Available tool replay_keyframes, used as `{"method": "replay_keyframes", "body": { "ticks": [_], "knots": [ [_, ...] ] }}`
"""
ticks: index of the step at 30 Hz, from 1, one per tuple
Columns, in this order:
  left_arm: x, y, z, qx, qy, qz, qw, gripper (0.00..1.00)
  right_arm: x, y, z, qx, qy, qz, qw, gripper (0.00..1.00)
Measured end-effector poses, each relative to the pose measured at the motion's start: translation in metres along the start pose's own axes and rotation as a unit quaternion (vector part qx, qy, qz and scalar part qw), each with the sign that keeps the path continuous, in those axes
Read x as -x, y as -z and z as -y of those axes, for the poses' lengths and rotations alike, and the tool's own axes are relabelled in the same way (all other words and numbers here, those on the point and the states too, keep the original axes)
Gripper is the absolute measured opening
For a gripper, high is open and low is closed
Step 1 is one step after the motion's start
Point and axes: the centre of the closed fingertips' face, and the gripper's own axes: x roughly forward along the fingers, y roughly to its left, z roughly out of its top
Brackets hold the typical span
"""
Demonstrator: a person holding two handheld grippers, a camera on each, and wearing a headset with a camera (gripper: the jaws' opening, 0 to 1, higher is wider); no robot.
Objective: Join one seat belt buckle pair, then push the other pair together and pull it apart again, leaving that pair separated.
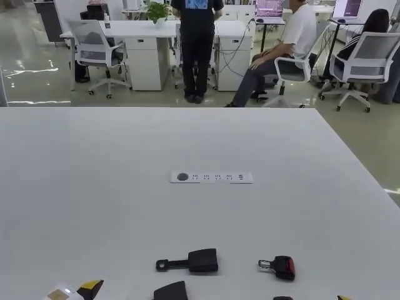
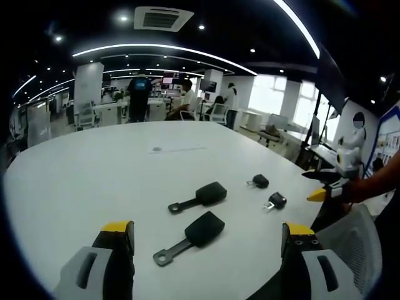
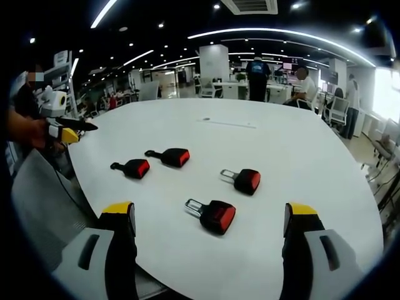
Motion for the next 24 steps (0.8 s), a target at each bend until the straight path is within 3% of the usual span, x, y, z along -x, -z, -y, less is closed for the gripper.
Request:
{"method": "replay_keyframes", "body": {
  "ticks": [24],
  "knots": [
    [-0.0028,0.0002,0.0029,0.002,0.002,-0.004,1.0000,1.00,-0.0059,0.0037,0.0005,-0.005,-0.004,-0.003,1.0000,0.99]
  ]
}}
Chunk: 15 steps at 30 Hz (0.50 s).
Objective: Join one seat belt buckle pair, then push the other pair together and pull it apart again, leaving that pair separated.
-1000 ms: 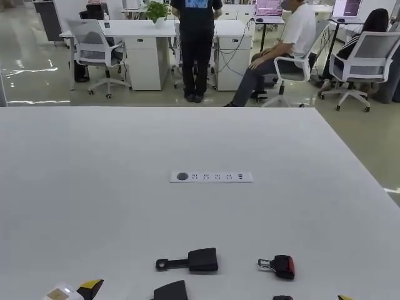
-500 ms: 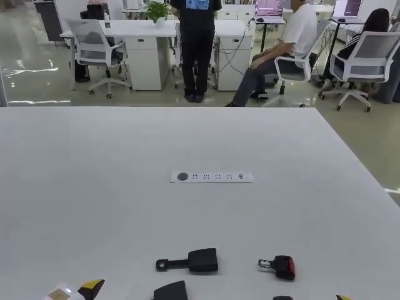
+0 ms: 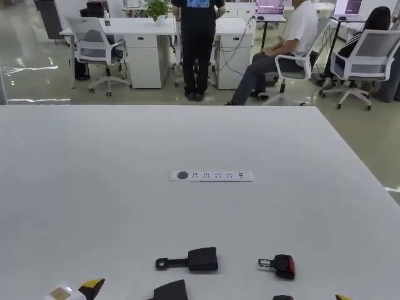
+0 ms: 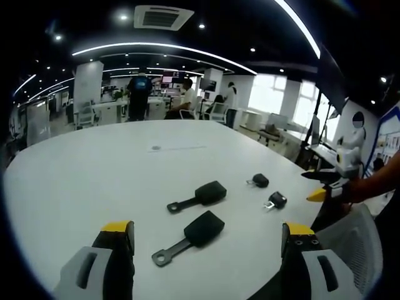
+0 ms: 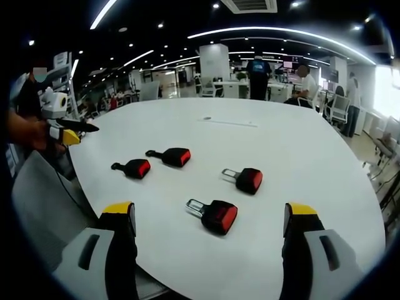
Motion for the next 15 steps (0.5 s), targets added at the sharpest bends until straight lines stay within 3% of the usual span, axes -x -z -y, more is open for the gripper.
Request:
{"method": "replay_keyframes", "body": {
  "ticks": [15],
  "knots": [
    [-0.0090,0.0010,-0.0027,-0.001,0.008,-0.008,0.9999,1.00,-0.0084,0.0016,-0.0024,0.004,-0.013,-0.010,0.9999,0.98]
  ]
}}
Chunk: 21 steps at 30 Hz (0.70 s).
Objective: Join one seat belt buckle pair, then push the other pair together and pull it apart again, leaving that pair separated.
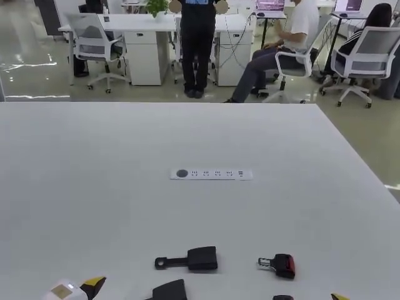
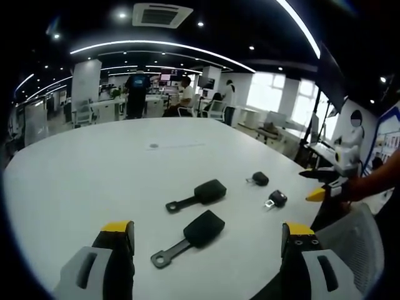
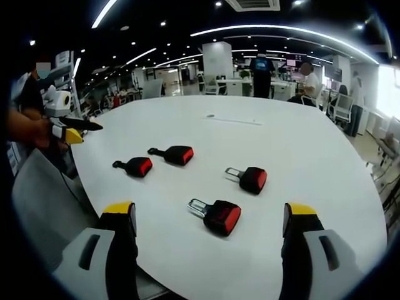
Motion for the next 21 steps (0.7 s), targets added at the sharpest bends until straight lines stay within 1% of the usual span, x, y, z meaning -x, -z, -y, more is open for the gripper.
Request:
{"method": "replay_keyframes", "body": {
  "ticks": [2,10,15,18,20,21],
  "knots": [
    [-0.001,0.000,0.001,0.000,0.002,-0.001,1.0000,1.00,-0.001,-0.001,-0.001,0.001,-0.003,-0.001,1.0000,0.97],
    [-0.005,0.004,-0.003,-0.002,0.006,-0.006,1.0000,1.00,-0.007,-0.002,-0.004,0.006,-0.015,-0.007,0.9998,0.95],
    [-0.007,0.004,-0.004,-0.004,0.010,-0.008,0.9999,1.00,-0.010,-0.003,-0.004,0.008,-0.019,-0.009,0.9997,0.95],
    [-0.009,0.003,-0.004,-0.010,0.013,-0.004,0.9999,0.99,-0.011,-0.003,-0.002,0.011,-0.021,-0.012,0.9996,0.95],
    [-0.011,0.003,-0.006,-0.007,0.013,-0.006,0.9999,0.99,-0.012,-0.003,-0.001,0.012,-0.022,-0.014,0.9996,0.95],
    [-0.012,0.003,-0.004,-0.006,0.014,-0.006,0.9999,0.99,-0.013,-0.003,0.000,0.012,-0.023,-0.015,0.9996,0.95]
  ]
}}
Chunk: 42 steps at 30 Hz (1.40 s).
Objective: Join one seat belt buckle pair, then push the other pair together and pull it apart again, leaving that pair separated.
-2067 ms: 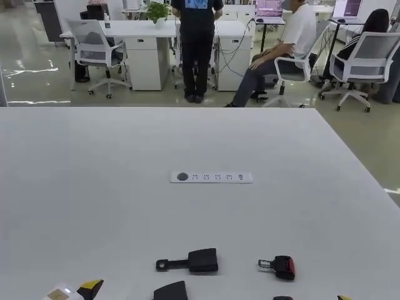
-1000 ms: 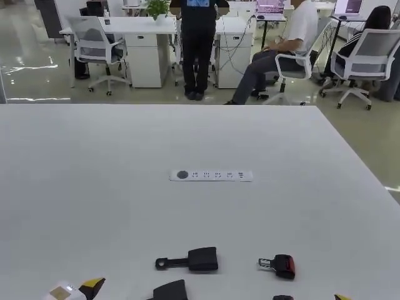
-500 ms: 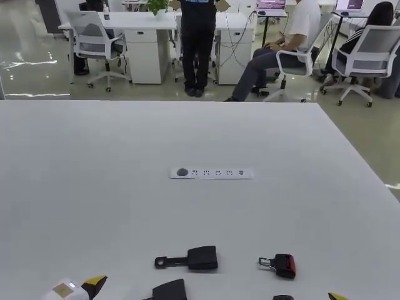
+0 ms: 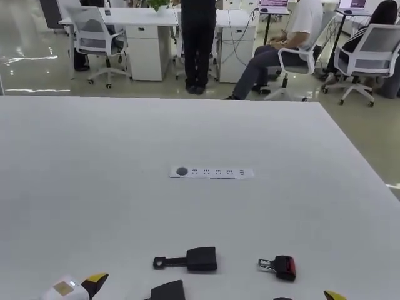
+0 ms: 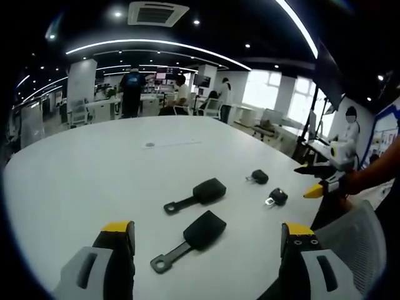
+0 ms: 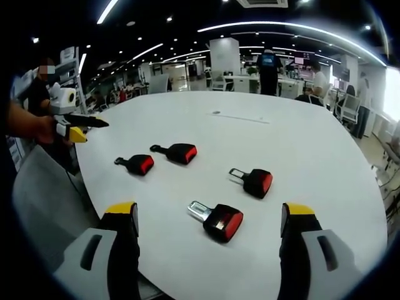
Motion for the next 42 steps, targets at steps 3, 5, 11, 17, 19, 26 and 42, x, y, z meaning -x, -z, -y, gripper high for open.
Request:
{"method": "replay_keyframes", "body": {
  "ticks": [3,5,11,17,19,26,42],
  "knots": [
    [-0.001,-0.001,0.003,-0.003,0.002,-0.002,1.0000,0.99,-0.002,0.001,0.001,0.001,-0.002,-0.003,1.0000,0.94],
    [-0.002,0.000,0.004,-0.003,0.004,-0.005,1.0000,0.99,-0.005,0.003,0.003,0.002,-0.003,-0.005,1.0000,0.94],
    [-0.005,0.001,0.004,-0.006,0.010,-0.005,0.9999,0.96,-0.010,0.005,0.003,0.008,-0.012,-0.013,0.9998,0.93],
    [-0.013,0.008,-0.004,-0.003,0.013,-0.013,0.9998,0.96,-0.018,0.006,0.004,0.016,-0.020,-0.021,0.9995,0.93],
    [-0.014,0.006,-0.002,-0.001,0.014,-0.015,0.9998,0.96,-0.020,0.007,0.005,0.016,-0.022,-0.022,0.9994,0.93],
    [-0.022,0.007,-0.004,-0.005,0.019,-0.021,0.9996,0.95,-0.029,0.007,0.007,0.023,-0.034,-0.033,0.9986,0.92],
    [-0.045,0.018,-0.011,-0.034,0.046,-0.051,0.9971,0.86,-0.044,0.015,0.006,0.046,-0.076,-0.068,0.9937,0.86]
  ]
}}
